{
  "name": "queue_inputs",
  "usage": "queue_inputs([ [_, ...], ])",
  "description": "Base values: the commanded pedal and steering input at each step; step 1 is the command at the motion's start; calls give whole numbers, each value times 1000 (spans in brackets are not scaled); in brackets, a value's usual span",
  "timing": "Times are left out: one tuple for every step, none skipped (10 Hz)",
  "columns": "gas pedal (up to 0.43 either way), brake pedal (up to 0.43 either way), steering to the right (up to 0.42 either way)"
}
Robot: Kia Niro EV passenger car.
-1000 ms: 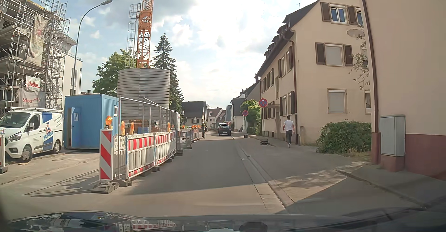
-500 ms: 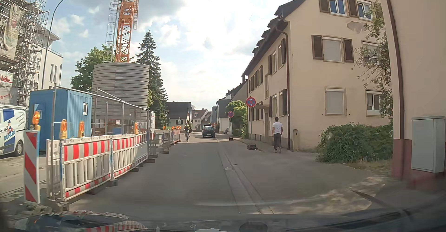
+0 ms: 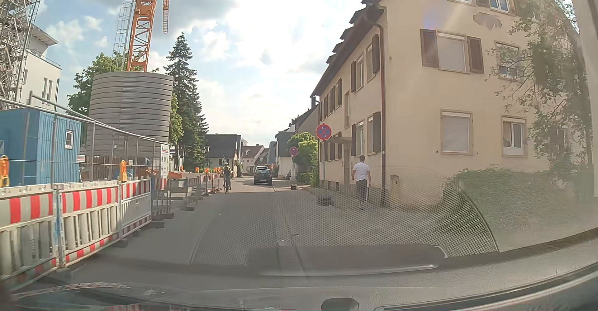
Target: Follow the waypoints while adhering to traffic rules and regulations
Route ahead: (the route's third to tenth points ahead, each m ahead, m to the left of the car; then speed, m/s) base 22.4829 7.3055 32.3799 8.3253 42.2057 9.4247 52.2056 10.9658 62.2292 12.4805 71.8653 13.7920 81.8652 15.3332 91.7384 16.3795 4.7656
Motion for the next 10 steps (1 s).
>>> queue_inputs([
  [138,0,-15],
  [138,0,-27],
  [138,0,-31],
  [138,0,-34],
  [138,0,-42],
  [138,0,-53],
  [138,0,-68],
  [138,0,-77],
  [138,0,-82],
  [138,0,-80],
])
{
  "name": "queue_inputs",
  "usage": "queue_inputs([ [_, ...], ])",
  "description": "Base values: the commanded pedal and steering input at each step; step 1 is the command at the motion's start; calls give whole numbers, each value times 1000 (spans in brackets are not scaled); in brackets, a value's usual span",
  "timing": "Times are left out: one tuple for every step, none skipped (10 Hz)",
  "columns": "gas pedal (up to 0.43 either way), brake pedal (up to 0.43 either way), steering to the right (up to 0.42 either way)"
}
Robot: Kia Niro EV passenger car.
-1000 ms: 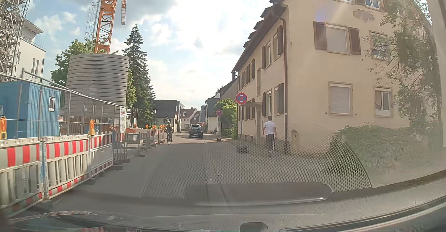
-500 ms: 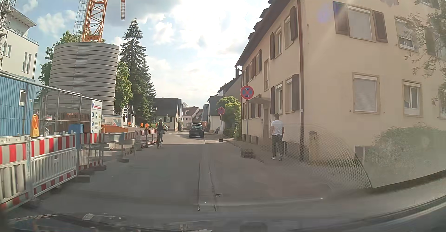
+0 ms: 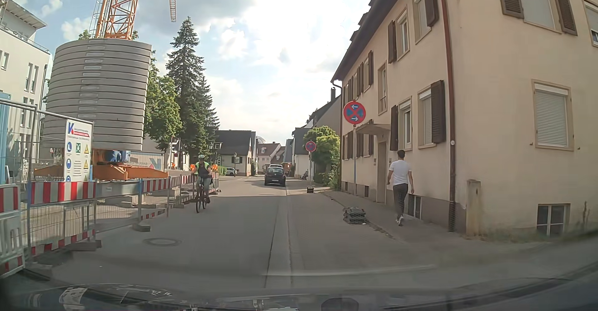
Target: Follow the waypoints while adhering to traffic rules and regulations
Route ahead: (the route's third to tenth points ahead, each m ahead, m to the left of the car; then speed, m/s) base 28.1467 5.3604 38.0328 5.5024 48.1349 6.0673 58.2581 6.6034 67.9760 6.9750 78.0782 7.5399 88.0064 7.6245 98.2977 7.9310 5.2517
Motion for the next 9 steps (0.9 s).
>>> queue_inputs([
  [138,0,-75],
  [138,0,-72],
  [138,0,-72],
  [130,0,-72],
  [118,0,-71],
  [110,0,-70],
  [110,0,-68],
  [110,0,-67],
  [110,0,-67],
])
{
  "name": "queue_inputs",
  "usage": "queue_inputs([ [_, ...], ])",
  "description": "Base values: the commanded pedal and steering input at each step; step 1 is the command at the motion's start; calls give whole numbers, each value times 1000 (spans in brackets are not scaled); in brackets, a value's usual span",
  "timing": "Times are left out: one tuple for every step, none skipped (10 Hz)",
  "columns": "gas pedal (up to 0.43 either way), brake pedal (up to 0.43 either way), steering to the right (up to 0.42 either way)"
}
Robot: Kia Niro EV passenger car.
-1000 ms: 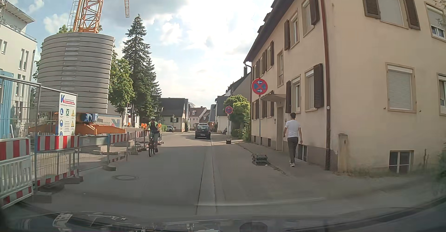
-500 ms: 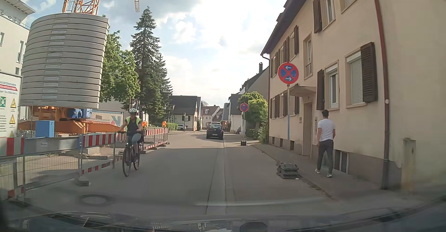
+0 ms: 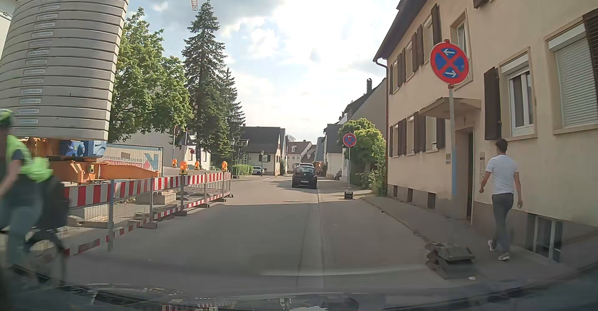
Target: Follow the waypoints while adhering to traffic rules and regulations
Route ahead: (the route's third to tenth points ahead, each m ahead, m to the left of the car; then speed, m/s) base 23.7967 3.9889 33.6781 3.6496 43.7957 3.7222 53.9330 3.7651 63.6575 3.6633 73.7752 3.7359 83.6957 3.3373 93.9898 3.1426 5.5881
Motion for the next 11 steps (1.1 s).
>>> queue_inputs([
  [110,0,-67],
  [110,0,-67],
  [110,0,-67],
  [110,0,-67],
  [110,0,-65],
  [110,0,-61],
  [110,0,-55],
  [87,0,-52],
  [87,0,-52],
  [87,0,-49],
  [87,0,-36],
])
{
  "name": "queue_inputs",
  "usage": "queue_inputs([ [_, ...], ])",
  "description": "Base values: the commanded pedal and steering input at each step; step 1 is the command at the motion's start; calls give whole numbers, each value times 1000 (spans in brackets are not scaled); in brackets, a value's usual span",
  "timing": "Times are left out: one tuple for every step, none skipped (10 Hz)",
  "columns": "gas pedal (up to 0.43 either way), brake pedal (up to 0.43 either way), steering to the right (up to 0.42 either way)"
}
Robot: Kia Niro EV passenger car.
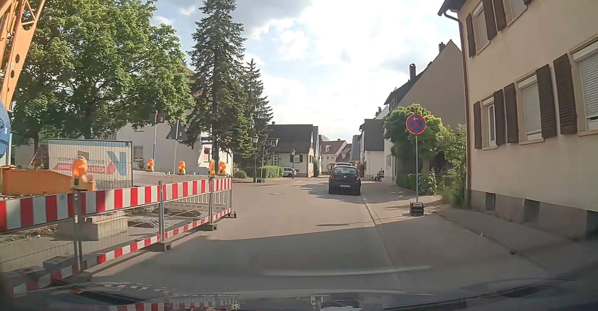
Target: Follow the waypoints while adhering to traffic rules and regulations
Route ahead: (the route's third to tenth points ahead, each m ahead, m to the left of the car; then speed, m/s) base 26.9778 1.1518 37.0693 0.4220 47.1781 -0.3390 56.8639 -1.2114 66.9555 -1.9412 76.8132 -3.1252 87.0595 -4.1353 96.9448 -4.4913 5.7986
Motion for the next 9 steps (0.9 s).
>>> queue_inputs([
  [87,0,-24],
  [87,0,-21],
  [87,0,-20],
  [87,0,-18],
  [87,0,-7],
  [87,0,3],
  [87,0,4],
  [87,0,-1],
  [87,0,-6],
])
